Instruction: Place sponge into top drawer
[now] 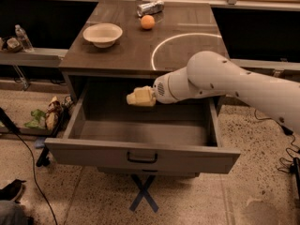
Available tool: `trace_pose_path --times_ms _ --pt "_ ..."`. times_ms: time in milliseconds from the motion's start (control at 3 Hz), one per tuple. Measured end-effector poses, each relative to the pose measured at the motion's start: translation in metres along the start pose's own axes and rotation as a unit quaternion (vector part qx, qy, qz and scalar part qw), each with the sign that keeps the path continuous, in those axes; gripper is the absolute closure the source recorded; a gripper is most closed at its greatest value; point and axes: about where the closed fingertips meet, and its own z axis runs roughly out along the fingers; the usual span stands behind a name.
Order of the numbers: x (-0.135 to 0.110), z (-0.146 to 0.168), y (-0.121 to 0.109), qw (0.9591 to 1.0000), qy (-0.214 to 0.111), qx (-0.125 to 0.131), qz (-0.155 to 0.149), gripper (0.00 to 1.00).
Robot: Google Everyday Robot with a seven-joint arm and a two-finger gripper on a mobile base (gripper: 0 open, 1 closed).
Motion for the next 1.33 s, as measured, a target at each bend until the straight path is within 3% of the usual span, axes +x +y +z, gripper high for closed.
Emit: trace_pose_path --times_ms 667,1000,1333 --pt "-0.014 -0.026 0.005 0.9999 0.003 0.015 0.004 0.0" --pt "-0.051 -0.057 0.0 0.9983 -0.02 0.044 -0.033 0.0" --pt "-0.102 -0.103 0.002 0.9886 -0.071 0.086 -0.101 0.0"
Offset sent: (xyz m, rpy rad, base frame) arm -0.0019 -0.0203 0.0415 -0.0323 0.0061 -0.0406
